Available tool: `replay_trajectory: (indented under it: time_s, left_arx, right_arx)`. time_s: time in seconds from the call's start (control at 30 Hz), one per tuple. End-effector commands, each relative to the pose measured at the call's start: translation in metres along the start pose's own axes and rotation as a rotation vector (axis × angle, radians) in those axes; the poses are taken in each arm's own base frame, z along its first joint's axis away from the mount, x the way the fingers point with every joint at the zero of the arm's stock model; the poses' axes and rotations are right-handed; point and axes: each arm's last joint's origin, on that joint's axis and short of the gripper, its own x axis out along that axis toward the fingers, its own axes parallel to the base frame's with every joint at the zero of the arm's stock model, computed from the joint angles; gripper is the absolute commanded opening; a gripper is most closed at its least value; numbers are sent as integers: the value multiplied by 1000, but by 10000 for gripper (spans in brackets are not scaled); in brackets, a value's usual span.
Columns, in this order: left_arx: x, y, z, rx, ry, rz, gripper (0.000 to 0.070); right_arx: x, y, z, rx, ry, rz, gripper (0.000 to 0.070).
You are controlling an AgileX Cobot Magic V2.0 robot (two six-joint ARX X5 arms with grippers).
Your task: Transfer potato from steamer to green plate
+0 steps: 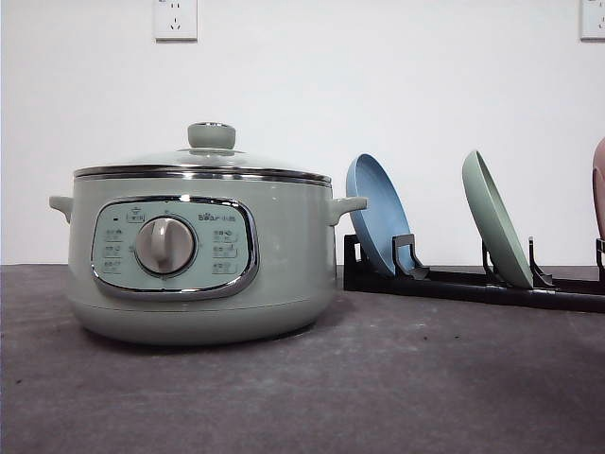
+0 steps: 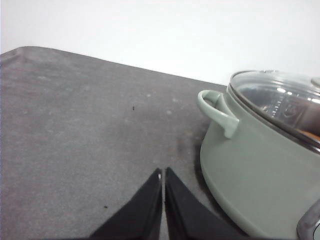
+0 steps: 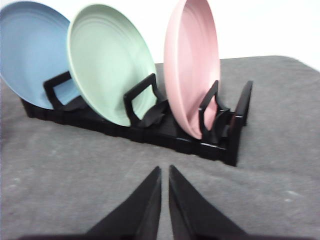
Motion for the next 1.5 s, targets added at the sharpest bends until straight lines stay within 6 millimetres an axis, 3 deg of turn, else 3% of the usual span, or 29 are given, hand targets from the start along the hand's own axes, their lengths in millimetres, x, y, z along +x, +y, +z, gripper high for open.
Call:
replay_trajectory:
  time_s: [0.0,0.3,0.57,0.77,1.1,1.3,1.47]
  left_arx:
    - [2,1,-6,-13,11,0,0]
    - [0,-2,2,-20,13,-50,0]
    - [-5,-12,33,-198,-9,-97,1]
    - [-7,-23,75,-190,-25,-120,1]
    - [5,-53,167,-179,76,-267,1]
    - [11,-72,211,-117,95,-382,1]
    - [15,-83,236,-73,132,-449,1]
  right_arx:
    - [0,0,-1,44,-6,13,15]
    - [-2,5,8,108,-10,135,3]
    - [-20,10,60,205,-126,111,3]
    - [-34,17,109,243,-65,144,3]
    - [-55,33,194,227,47,353,3]
    - [-55,40,226,200,112,475,3]
    - [-51,44,241,164,164,534,3]
